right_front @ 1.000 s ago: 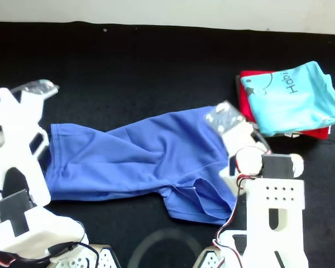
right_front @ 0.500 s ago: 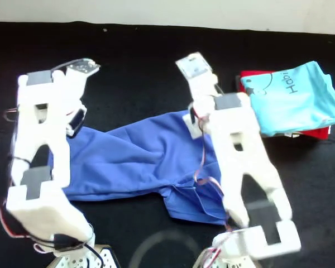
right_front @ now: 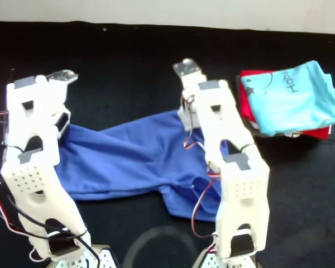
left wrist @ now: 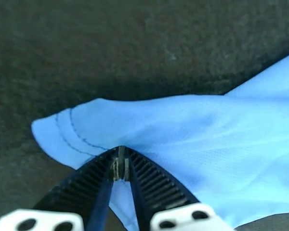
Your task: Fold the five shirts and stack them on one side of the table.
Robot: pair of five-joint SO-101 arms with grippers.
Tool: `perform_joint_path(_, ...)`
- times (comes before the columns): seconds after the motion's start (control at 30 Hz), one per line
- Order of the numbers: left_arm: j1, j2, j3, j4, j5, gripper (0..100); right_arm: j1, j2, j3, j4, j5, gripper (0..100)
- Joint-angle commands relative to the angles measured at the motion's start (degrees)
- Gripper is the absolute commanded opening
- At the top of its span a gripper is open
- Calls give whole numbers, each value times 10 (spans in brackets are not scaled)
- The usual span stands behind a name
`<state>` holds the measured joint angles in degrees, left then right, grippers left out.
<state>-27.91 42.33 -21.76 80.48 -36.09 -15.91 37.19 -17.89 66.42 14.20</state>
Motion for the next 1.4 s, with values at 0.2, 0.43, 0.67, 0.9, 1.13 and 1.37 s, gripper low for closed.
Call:
perform_joint_path(0.2,-39,145,-305,92,-11,10,39,140,-280,48,-4,8)
perform_joint_path(0.43,-29,216,-520,212,-9,10,38,176,-473,185,-4,8)
perform_joint_path(0.67,-27,135,-480,215,11,10,36,180,-609,280,-4,8)
perform_joint_path(0.9,-17,-73,-217,213,14,10,29,179,-650,320,-4,8)
perform_joint_path(1.13,10,-250,3,209,14,10,29,175,-691,346,-4,8)
perform_joint_path(1.37,10,-349,226,127,14,10,27,139,-695,348,-4,8)
